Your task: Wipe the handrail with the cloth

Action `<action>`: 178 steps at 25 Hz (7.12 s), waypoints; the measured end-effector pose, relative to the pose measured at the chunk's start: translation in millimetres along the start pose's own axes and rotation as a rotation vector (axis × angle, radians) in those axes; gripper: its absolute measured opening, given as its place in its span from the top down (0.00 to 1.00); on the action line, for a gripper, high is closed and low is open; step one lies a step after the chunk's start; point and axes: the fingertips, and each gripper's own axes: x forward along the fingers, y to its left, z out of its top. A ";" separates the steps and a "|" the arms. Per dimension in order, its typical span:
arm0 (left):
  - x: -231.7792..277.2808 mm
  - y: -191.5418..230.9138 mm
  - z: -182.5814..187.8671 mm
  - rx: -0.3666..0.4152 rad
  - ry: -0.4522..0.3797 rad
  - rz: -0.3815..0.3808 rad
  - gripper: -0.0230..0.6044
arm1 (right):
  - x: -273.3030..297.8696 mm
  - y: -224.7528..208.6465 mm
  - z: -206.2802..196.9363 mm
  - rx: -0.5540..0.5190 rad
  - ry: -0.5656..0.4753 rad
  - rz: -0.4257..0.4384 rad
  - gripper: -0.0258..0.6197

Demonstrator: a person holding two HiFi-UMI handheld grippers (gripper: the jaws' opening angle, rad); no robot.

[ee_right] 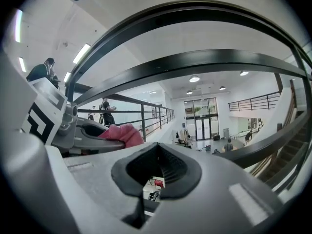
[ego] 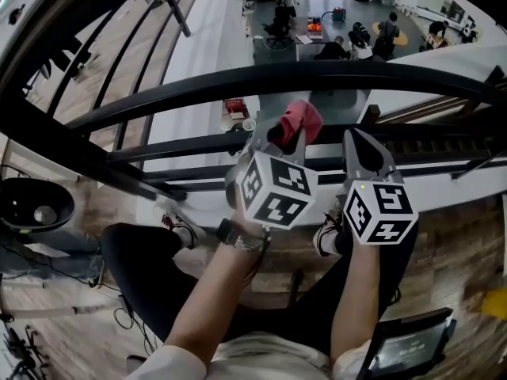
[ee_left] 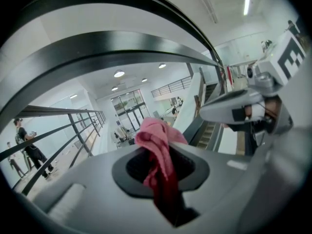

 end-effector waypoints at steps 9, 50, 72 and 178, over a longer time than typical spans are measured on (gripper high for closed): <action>-18.8 30.3 -17.2 -0.045 0.036 0.020 0.85 | 9.1 14.5 4.7 0.013 0.014 0.041 0.96; -175.3 280.0 -188.0 -0.132 0.222 0.295 0.86 | 51.5 134.6 -10.9 -0.133 0.127 0.154 0.96; -219.9 339.6 -219.3 0.299 0.479 0.738 0.85 | 50.9 142.9 -7.3 -0.143 0.115 0.175 0.96; 21.8 -44.9 48.9 -0.122 0.110 -0.048 0.87 | 3.5 -91.4 36.9 -0.148 0.063 0.289 0.96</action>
